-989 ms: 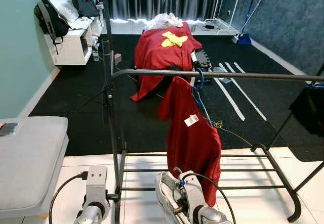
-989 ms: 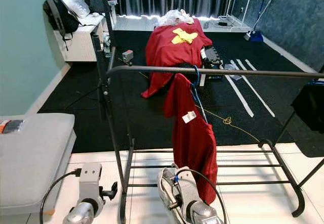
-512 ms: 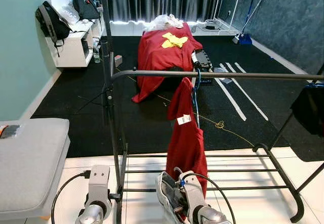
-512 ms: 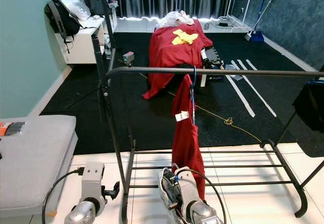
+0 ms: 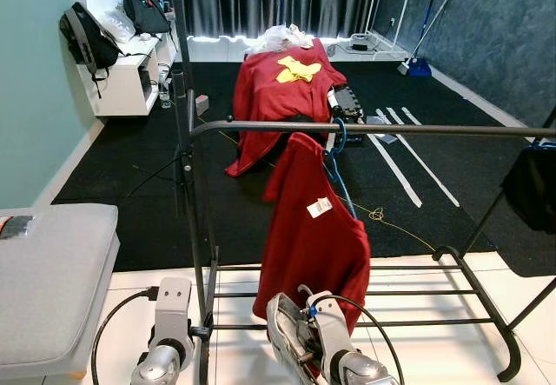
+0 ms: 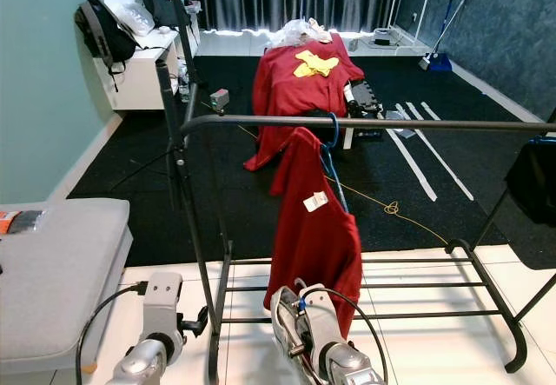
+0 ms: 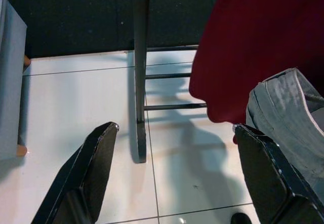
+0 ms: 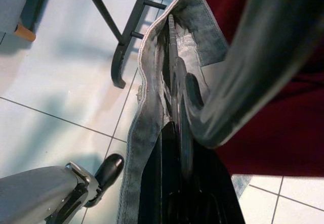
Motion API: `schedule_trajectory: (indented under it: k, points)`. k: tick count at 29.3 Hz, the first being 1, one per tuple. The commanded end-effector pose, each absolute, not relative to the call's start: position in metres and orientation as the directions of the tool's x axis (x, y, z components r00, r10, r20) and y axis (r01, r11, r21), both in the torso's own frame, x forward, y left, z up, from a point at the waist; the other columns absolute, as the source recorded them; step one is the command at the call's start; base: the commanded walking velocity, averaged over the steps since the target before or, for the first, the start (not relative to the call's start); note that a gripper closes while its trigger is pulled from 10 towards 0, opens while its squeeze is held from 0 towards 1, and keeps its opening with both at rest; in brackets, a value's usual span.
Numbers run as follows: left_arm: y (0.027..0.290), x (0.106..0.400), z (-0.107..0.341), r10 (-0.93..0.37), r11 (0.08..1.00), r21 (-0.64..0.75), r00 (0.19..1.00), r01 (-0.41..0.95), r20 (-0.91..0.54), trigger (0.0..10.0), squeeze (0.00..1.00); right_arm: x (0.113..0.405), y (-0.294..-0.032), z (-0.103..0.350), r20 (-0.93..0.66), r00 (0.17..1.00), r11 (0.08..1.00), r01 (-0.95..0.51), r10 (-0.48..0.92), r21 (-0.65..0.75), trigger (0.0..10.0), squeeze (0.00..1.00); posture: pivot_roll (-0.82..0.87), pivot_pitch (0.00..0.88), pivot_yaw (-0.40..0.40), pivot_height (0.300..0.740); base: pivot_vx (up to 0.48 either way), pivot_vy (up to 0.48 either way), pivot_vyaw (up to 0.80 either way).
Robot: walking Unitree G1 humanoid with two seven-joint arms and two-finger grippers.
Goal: Hang hanger
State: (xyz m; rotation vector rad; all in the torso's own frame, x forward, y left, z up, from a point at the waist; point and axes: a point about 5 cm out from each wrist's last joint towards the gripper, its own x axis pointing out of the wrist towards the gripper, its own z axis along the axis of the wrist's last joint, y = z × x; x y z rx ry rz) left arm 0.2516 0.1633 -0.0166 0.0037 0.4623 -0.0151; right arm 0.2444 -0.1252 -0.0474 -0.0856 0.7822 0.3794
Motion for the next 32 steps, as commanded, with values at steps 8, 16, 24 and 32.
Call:
schedule_trajectory:
  k: [8, 16, 24, 32]
  points:
    - [0.1614, 0.2560, -0.0153, -0.032, 0.999, 0.018, 0.892, 0.045, -0.452, 10.0, 0.00, 0.2495, -0.1240, -0.0441, -0.693, 0.656, 0.934, -0.351, 0.298, 0.070, 10.0, 0.00, 0.11, 0.000, -0.038, 0.740, 0.000, -0.432, 0.00]
    - [0.1626, 0.2561, -0.0151, -0.030, 0.999, 0.020, 0.891, 0.044, -0.453, 10.0, 0.00, 0.2488, -0.1230, -0.0445, -0.692, 0.657, 0.934, -0.349, 0.299, 0.072, 10.0, 0.00, 0.10, 0.000, -0.034, 0.740, 0.000, -0.435, 0.00]
    - [0.1630, 0.2560, -0.0159, -0.031, 0.999, 0.018, 0.888, 0.044, -0.458, 10.0, 0.00, 0.2469, -0.1250, -0.0460, -0.698, 0.652, 0.934, -0.350, 0.296, 0.069, 10.0, 0.00, 0.10, 0.000, -0.035, 0.740, 0.000, -0.439, 0.00]
    - [0.1611, 0.2542, -0.0183, -0.033, 0.999, 0.009, 0.885, 0.042, -0.465, 10.0, 0.00, 0.2429, -0.1272, -0.0490, -0.708, 0.644, 0.934, -0.350, 0.290, 0.064, 10.0, 0.00, 0.09, 0.000, -0.036, 0.740, 0.000, -0.441, 0.00]
